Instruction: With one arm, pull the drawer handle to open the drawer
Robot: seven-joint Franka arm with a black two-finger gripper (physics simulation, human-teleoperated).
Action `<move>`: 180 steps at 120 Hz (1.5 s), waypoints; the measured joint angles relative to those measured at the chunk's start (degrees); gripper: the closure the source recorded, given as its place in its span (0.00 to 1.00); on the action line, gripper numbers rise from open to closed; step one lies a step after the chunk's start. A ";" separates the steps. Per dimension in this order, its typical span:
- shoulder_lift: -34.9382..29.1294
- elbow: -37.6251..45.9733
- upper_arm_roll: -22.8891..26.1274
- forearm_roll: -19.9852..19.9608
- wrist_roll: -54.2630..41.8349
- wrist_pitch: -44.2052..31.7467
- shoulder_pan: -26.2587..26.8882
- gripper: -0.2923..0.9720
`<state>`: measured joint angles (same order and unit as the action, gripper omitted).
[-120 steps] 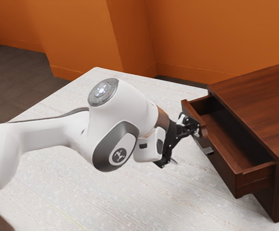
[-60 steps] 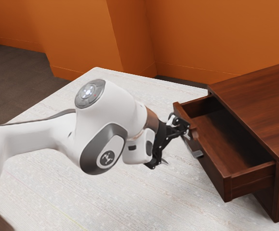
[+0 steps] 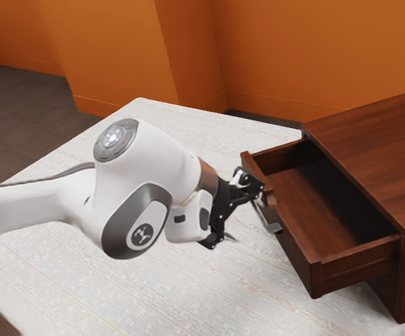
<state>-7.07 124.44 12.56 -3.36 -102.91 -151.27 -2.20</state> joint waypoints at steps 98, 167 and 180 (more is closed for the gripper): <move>-7.49 8.67 -1.70 -0.95 0.07 -1.41 -0.12 0.22; -10.75 10.09 -3.05 -0.92 0.16 -1.68 0.90 0.34; -11.36 10.06 -3.06 -1.34 0.16 -1.76 1.18 0.30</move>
<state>-18.43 134.50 9.50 -4.70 -102.75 -153.03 -1.01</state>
